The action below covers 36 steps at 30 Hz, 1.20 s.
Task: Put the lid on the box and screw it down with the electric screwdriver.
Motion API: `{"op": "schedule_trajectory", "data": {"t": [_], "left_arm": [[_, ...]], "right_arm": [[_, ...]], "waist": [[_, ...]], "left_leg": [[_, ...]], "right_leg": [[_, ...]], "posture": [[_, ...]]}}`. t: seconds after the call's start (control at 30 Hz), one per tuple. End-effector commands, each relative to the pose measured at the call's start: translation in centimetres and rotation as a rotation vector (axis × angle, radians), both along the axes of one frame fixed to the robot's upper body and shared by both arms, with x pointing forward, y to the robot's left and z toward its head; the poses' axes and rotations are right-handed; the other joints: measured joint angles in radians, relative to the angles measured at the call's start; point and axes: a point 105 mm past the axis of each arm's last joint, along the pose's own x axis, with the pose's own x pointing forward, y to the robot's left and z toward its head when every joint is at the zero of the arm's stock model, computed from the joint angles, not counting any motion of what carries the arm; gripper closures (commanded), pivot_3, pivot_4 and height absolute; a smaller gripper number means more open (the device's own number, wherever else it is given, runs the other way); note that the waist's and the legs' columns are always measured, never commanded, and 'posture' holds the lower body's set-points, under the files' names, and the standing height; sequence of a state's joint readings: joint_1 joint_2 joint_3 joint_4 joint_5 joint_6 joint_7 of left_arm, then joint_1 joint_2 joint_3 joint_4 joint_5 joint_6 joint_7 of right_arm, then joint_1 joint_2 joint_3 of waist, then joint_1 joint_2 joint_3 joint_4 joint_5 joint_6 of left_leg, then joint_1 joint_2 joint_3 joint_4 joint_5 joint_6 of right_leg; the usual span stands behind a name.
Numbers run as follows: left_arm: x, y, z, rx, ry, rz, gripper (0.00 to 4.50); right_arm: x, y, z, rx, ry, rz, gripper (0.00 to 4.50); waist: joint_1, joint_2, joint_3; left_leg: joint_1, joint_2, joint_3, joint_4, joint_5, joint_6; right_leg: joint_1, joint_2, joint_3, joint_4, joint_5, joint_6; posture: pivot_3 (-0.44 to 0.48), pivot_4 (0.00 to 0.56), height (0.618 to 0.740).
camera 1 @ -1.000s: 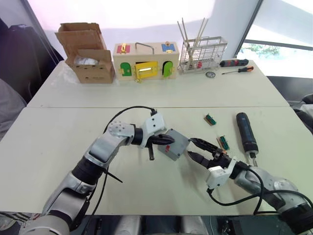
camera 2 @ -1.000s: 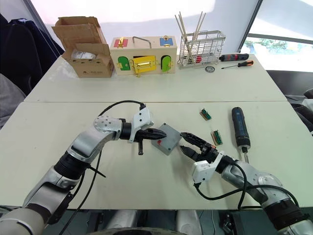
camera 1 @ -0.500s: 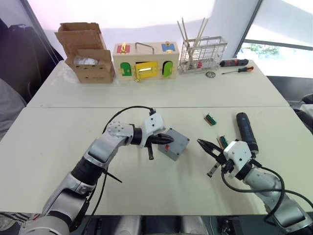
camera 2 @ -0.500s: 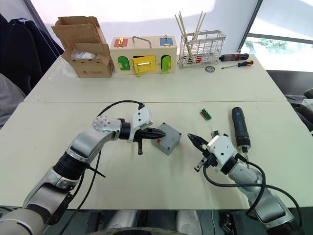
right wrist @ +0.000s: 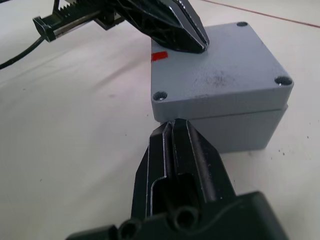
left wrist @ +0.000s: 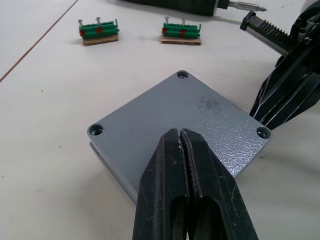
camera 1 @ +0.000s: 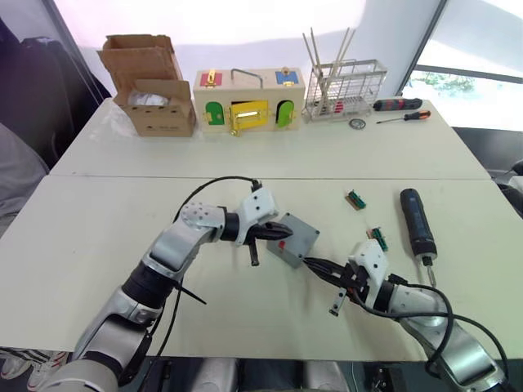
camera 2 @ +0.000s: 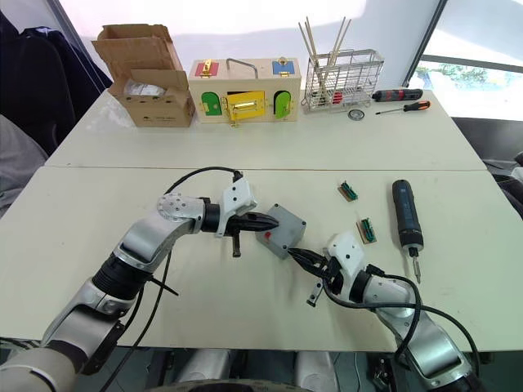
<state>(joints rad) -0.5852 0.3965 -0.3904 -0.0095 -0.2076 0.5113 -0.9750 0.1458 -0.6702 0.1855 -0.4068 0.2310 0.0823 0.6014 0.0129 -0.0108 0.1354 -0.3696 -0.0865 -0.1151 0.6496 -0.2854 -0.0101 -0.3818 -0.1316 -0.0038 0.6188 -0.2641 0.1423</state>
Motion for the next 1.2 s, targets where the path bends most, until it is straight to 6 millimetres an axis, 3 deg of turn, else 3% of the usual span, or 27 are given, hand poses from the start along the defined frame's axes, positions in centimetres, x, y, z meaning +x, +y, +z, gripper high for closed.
{"op": "schedule_trajectory", "data": {"t": [0.03,0.6,1.2], "left_arm": [[0.2,1.3,-2.7,0.070,0.069,0.062,4.50],[-0.4,0.4,-2.2,0.037,0.070,0.027,4.50],[-0.7,-0.2,2.2,-0.144,0.026,0.017,4.50]], "right_arm": [[0.3,0.1,1.2,0.015,-0.049,-0.001,4.46],[0.8,-1.2,0.8,-0.020,-0.064,-0.040,4.46],[1.2,-1.4,0.6,-0.033,-0.070,-0.045,4.46]], "waist": [[0.000,0.000,0.000],[0.000,0.000,0.003],[0.000,0.003,0.018]], "left_leg": [[-0.001,0.000,0.000,0.000,0.000,0.000],[-0.003,0.000,0.000,0.000,0.000,0.000],[-0.006,-0.001,0.000,0.000,0.000,0.000]], "right_leg": [[-0.001,0.000,0.000,0.000,0.000,0.000],[-0.004,0.000,0.000,0.000,0.000,0.000],[-0.007,-0.001,0.000,0.000,0.000,0.000]], "posture": [[0.000,0.150,0.734],[0.000,0.150,0.734],[0.000,0.150,0.734]]}}
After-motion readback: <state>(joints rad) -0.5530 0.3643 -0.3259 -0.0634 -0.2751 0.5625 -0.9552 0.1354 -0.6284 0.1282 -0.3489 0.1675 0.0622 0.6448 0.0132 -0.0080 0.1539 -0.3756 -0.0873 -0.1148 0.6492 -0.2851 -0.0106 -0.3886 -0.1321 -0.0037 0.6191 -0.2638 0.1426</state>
